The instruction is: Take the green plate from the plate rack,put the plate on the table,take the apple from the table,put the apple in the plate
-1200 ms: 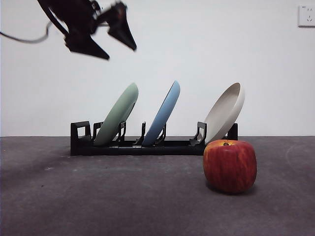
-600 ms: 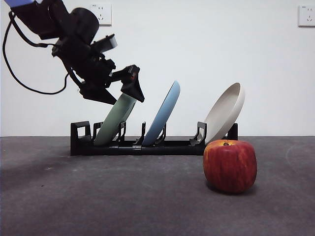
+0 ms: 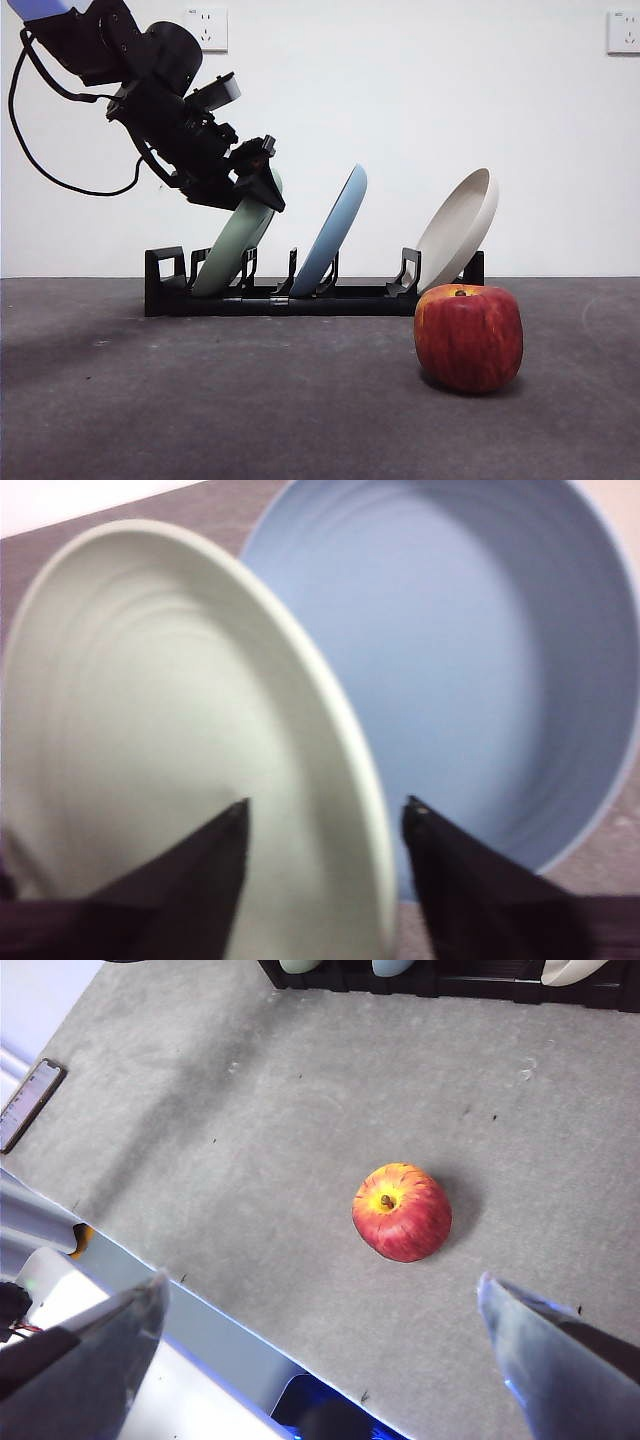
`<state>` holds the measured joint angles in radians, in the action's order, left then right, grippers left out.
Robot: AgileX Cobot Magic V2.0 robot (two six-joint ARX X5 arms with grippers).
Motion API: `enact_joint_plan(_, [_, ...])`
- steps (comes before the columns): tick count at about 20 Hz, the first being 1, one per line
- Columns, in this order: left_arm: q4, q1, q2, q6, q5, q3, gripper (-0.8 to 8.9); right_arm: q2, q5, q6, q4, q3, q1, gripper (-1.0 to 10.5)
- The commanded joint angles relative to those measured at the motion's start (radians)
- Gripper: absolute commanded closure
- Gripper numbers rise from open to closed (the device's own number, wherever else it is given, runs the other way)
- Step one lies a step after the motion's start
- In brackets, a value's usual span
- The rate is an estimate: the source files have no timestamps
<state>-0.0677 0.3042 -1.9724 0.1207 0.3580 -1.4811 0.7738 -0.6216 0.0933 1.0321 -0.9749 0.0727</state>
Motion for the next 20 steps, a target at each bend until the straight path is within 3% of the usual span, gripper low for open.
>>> enact_joint_plan(1, [-0.005, 0.004, -0.013, 0.008, 0.014, -0.001, 8.24, -0.002, -0.001, -0.006, -0.003, -0.002, 0.002, 3.2])
enact_joint_plan(13, [-0.060, 0.002, 0.061, -0.021, 0.010, -0.035, 8.22, -0.002, -0.001, -0.006, -0.003, -0.002, 0.002, 3.2])
enact_joint_plan(20, [-0.258, 0.002, 0.151, -0.020, 0.010, -0.180, 8.22, -0.002, -0.001, -0.006, -0.003, -0.002, 0.002, 3.2])
